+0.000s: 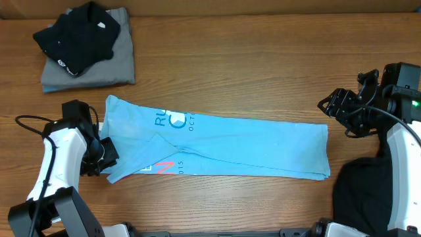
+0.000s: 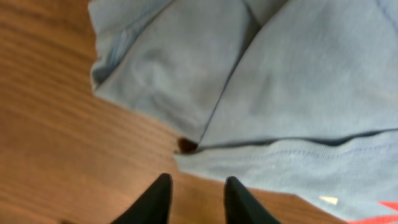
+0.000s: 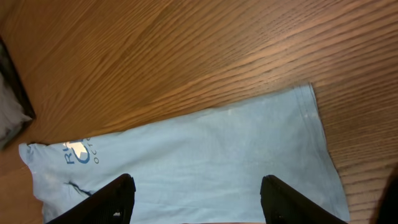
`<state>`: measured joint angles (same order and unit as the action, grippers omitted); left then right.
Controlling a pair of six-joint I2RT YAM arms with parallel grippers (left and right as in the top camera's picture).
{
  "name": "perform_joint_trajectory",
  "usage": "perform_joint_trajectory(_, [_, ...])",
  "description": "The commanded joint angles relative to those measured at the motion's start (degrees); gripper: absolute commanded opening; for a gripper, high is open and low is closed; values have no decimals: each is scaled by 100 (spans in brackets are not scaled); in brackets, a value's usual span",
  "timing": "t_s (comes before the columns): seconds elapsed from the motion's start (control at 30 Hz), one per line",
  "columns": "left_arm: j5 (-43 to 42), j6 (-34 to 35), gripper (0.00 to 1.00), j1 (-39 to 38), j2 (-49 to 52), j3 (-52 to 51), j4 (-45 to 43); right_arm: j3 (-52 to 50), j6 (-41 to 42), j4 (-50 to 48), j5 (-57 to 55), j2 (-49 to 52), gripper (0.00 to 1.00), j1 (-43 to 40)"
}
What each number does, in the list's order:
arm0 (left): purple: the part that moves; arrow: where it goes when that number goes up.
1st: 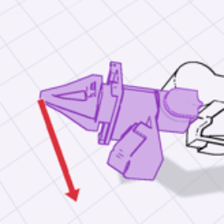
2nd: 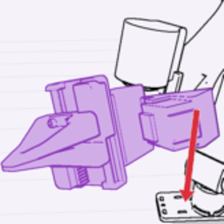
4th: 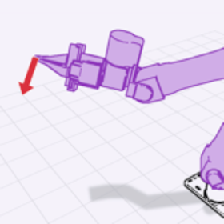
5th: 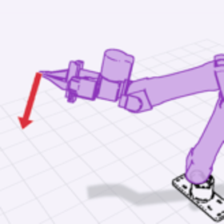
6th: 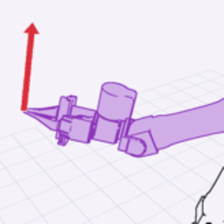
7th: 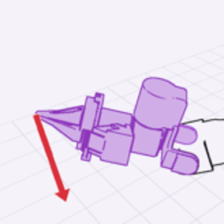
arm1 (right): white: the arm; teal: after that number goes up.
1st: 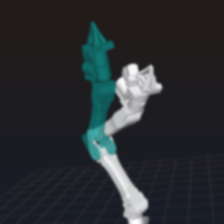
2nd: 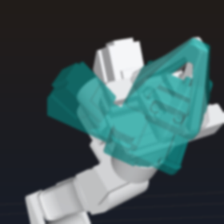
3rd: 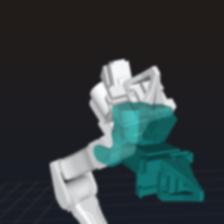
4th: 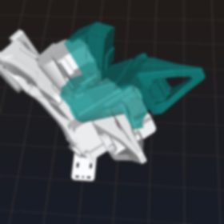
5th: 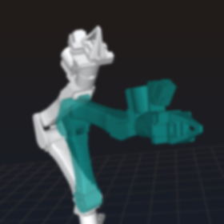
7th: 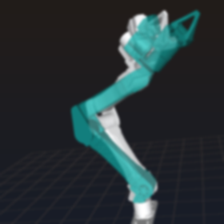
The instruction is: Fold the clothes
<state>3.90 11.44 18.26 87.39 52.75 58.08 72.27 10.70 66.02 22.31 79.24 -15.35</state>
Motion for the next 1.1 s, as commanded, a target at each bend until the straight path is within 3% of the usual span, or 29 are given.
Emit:
perform_joint_trajectory(0.0, [-22,-70,42,52,4,-417,-339,87,17,-37,31,-66,68,-15])
perform_joint_trajectory(0.13, [11,-66,45,57,9,-901,-896,87,17,-35,31,-66,68,-15])
perform_joint_trajectory(0.3, [11,-70,39,57,9,-1049,-968,87,15,-42,28,-66,69,-15])
perform_joint_trajectory(0.37, [11,-70,32,57,9,-1049,-970,87,17,-55,31,-66,69,-15])
perform_joint_trajectory(0.5, [9,-72,4,57,9,-1047,-946,87,17,-61,31,-66,69,-15])
perform_joint_trajectory(0.67, [9,-70,4,57,2,-885,-831,87,15,-74,28,-66,69,-15])
perform_joint_trajectory(1.07, [-411,-120,4,46,2,584,13,87,17,-125,31,-66,69,-15])
